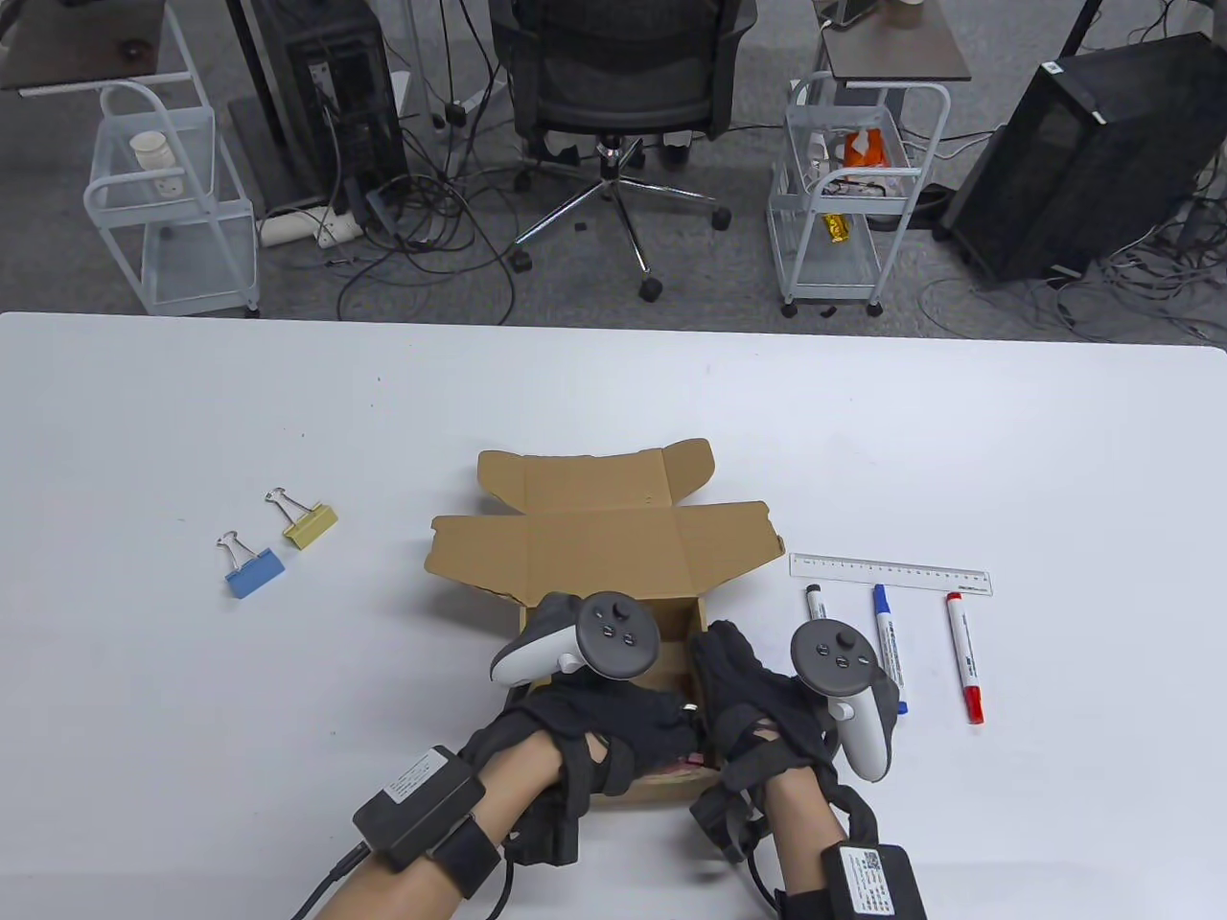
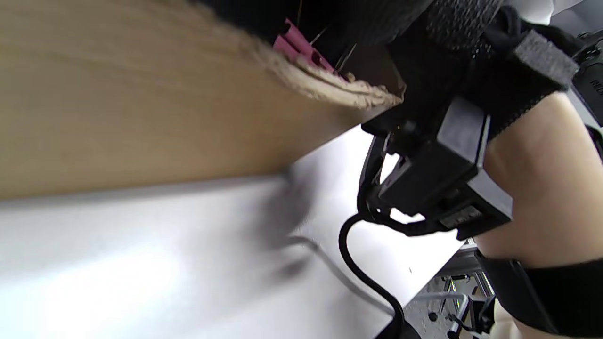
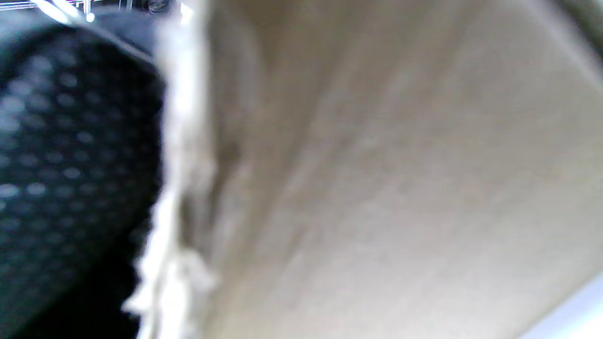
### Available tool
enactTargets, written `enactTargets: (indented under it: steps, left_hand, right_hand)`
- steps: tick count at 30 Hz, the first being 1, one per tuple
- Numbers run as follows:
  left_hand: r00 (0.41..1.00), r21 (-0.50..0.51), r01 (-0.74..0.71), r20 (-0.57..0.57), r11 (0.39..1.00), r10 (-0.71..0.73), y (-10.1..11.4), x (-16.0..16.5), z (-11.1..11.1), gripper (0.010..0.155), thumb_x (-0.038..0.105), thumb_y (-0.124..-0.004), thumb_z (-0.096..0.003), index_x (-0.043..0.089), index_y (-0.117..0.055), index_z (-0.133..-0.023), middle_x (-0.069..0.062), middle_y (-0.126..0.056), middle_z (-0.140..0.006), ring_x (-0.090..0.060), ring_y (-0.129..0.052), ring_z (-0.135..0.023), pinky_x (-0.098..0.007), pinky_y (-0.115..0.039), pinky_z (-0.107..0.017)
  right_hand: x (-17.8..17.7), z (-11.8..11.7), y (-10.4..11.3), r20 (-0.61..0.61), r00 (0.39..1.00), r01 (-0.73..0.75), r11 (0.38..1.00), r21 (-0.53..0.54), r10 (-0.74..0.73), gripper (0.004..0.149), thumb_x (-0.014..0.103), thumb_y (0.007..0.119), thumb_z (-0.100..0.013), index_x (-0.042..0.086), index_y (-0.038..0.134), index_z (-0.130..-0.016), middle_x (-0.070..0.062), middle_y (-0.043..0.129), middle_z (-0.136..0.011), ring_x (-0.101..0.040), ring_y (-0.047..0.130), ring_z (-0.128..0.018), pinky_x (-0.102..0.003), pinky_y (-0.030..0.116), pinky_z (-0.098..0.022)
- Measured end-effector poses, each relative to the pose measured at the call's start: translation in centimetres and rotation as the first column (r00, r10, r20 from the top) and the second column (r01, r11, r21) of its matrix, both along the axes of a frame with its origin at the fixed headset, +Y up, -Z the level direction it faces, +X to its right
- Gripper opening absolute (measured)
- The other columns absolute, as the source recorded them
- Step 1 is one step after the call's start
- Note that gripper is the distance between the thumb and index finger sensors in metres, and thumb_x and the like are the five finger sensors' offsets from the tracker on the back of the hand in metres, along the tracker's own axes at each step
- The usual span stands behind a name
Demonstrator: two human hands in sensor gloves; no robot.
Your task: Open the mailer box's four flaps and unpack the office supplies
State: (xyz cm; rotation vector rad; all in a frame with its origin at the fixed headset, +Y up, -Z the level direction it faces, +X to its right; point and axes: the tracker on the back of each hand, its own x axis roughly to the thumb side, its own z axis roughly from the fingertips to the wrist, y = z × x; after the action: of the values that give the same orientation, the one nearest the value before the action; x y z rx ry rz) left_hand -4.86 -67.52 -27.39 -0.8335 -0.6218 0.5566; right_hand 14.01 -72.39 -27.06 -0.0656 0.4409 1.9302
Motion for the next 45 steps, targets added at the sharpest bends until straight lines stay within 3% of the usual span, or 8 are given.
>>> enactTargets:
  steps: [5, 10, 15, 21, 27, 35, 38, 45]
  left_hand:
    - [0.996, 0.071, -0.066, -0.059, 0.995, 0.070, 2.0, -1.6, 0.0, 0.050, 0.040, -0.067, -0.0582, 0.015, -0.072, -0.102, -0.012, -0.087, -0.102, -0.041, -0.093, -0.091, -0.065, -0.067, -0.070]
    - [0.982, 0.157, -0.114, -0.135, 0.981, 0.136, 5.1, -5.2, -0.2, 0.049, 0.039, -0.070, -0.0577, 0.014, -0.073, -0.100, -0.011, -0.089, -0.100, -0.039, -0.095, -0.088, -0.063, -0.072, -0.067]
    - [0.946, 0.247, -0.124, -0.263, 0.961, 0.190, 8.0, -11.1, -0.8, 0.047, 0.037, -0.074, -0.0569, 0.014, -0.075, -0.098, -0.010, -0.090, -0.098, -0.038, -0.097, -0.085, -0.062, -0.075, -0.065]
    - [0.867, 0.294, -0.084, -0.450, 0.952, 0.215, 8.7, -18.9, -1.9, 0.047, 0.037, -0.075, -0.0567, 0.014, -0.075, -0.098, -0.010, -0.090, -0.098, -0.038, -0.097, -0.085, -0.061, -0.075, -0.065]
    - [0.731, 0.300, -0.040, -0.642, 0.953, 0.233, 7.6, -27.3, -2.8, 0.047, 0.037, -0.074, -0.0574, 0.014, -0.074, -0.099, -0.012, -0.088, -0.099, -0.039, -0.091, -0.090, -0.060, -0.073, -0.066]
    - [0.540, 0.225, -0.015, -0.818, 0.974, 0.197, 3.2, -36.1, -3.4, 0.049, 0.037, -0.073, -0.0580, 0.014, -0.071, -0.101, -0.012, -0.085, -0.099, -0.040, -0.088, -0.089, -0.060, -0.072, -0.067]
    - [0.469, 0.211, -0.033, -0.860, 0.977, 0.202, 1.3, -38.3, -3.4, 0.049, 0.037, -0.073, -0.0583, 0.014, -0.070, -0.102, -0.013, -0.084, -0.100, -0.040, -0.086, -0.090, -0.060, -0.070, -0.068]
    - [0.400, 0.122, -0.020, -0.909, 0.992, 0.119, -2.4, -41.3, -3.6, 0.050, 0.037, -0.072, -0.0589, 0.015, -0.069, -0.103, -0.011, -0.082, -0.101, -0.040, -0.083, -0.093, -0.060, -0.068, -0.070]
  right_hand:
    - [0.0, 0.0, 0.0, -0.001, 1.000, 0.000, 1.000, 0.000, 0.000, 0.076, 0.047, 0.045, -0.065, -0.009, 0.029, -0.113, -0.040, 0.039, -0.119, -0.065, 0.049, -0.102, -0.072, 0.049, -0.071]
    - [0.0, 0.0, 0.0, 0.002, 1.000, 0.000, 1.000, 0.000, 0.000, 0.076, 0.048, 0.046, -0.065, -0.009, 0.030, -0.113, -0.040, 0.040, -0.119, -0.065, 0.049, -0.102, -0.072, 0.050, -0.071]
    - [0.0, 0.0, 0.0, -0.001, 1.000, -0.001, 1.000, 0.000, 0.001, 0.076, 0.048, 0.046, -0.065, -0.009, 0.030, -0.113, -0.040, 0.040, -0.119, -0.065, 0.049, -0.102, -0.071, 0.050, -0.071]
    - [0.0, 0.0, 0.0, 0.003, 1.000, -0.001, 1.000, -0.001, 0.001, 0.076, 0.048, 0.046, -0.065, -0.009, 0.030, -0.113, -0.040, 0.040, -0.118, -0.065, 0.049, -0.102, -0.071, 0.050, -0.071]
    - [0.0, 0.1, 0.0, 0.008, 1.000, -0.002, 1.000, 0.000, 0.002, 0.076, 0.048, 0.046, -0.065, -0.009, 0.030, -0.113, -0.040, 0.040, -0.119, -0.065, 0.049, -0.102, -0.071, 0.050, -0.071]
    - [0.1, 0.1, 0.0, 0.016, 1.000, -0.005, 1.000, 0.000, 0.005, 0.077, 0.048, 0.047, -0.065, -0.009, 0.030, -0.113, -0.040, 0.040, -0.119, -0.065, 0.049, -0.101, -0.071, 0.050, -0.071]
    - [0.1, 0.1, 0.0, 0.016, 1.000, -0.004, 1.000, -0.001, 0.004, 0.077, 0.048, 0.047, -0.065, -0.009, 0.030, -0.113, -0.040, 0.040, -0.119, -0.065, 0.049, -0.101, -0.071, 0.050, -0.071]
    - [0.1, 0.2, 0.0, 0.021, 1.000, -0.008, 1.000, 0.000, 0.008, 0.077, 0.049, 0.047, -0.065, -0.009, 0.030, -0.113, -0.040, 0.040, -0.119, -0.065, 0.049, -0.102, -0.071, 0.050, -0.071]
